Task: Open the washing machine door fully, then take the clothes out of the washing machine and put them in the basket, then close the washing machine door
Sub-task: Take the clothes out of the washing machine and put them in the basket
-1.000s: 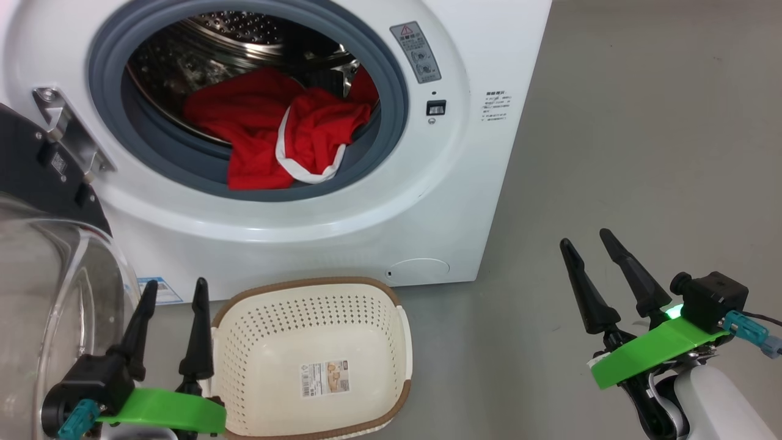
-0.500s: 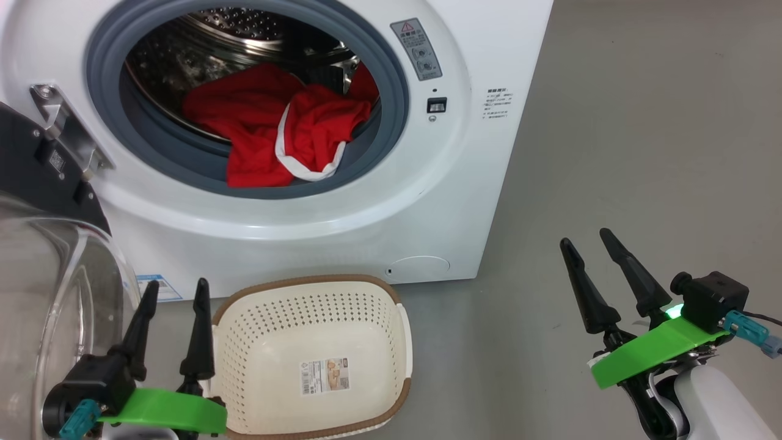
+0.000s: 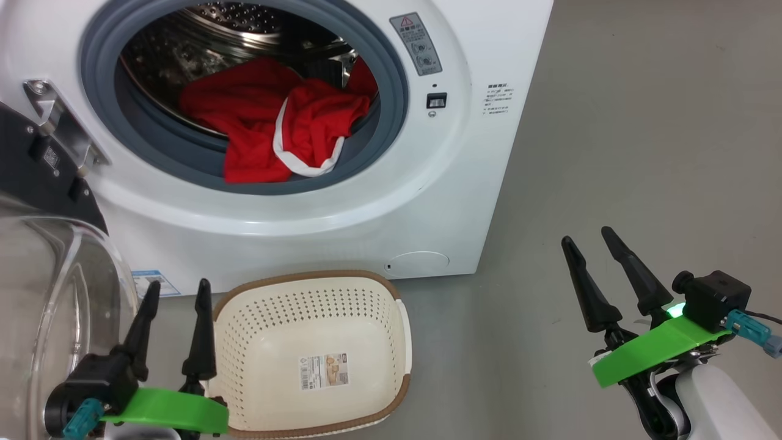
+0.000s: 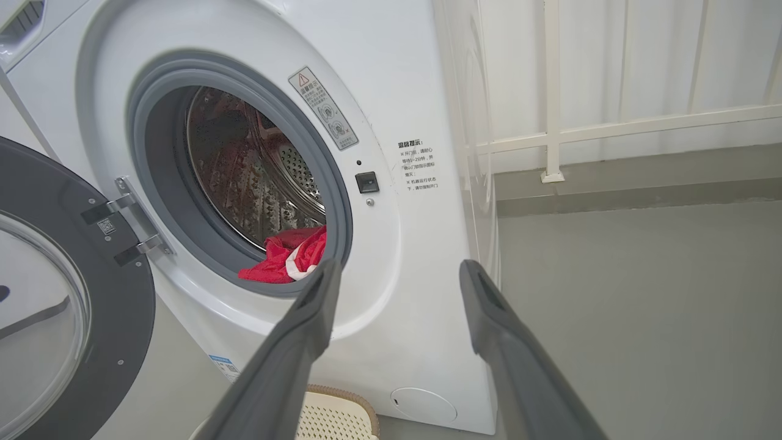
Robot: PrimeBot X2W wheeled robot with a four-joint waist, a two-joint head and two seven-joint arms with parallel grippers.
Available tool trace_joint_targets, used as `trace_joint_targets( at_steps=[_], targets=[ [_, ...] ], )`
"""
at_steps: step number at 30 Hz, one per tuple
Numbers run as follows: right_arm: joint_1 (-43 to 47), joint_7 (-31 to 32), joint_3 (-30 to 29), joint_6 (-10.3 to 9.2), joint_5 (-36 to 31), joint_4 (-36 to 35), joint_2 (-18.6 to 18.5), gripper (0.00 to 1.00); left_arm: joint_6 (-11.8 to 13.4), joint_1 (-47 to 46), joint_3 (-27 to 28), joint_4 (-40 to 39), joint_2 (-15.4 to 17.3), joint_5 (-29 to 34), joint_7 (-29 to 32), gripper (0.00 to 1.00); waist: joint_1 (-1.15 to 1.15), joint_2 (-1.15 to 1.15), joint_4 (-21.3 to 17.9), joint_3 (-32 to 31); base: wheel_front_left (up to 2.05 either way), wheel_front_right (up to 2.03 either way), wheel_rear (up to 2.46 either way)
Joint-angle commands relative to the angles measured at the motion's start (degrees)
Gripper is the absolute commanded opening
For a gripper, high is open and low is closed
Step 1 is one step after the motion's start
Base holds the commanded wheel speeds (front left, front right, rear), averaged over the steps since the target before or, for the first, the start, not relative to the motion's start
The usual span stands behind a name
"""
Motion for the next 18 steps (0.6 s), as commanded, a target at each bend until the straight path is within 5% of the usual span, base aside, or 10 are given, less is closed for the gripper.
trace_joint_targets(
  at_steps=[1,18],
  targets=[
    [-1.9,-0.7,0.7,0.09,-0.7,-1.6,-0.2,1.0,0.1,-2.6,1.5,-0.7,1.3,0.0,-0.2,1.0,0.0,0.0,0.0,0.3,0.0,0.0,0.0],
    [-3.3,-0.7,-0.6,0.09,-1.4,-2.6,0.3,1.0,0.0,-10.8,0.2,2.8,2.2,0.8,1.7,1.0,0.0,0.0,-0.6,5.3,0.0,0.0,0.0]
  ],
)
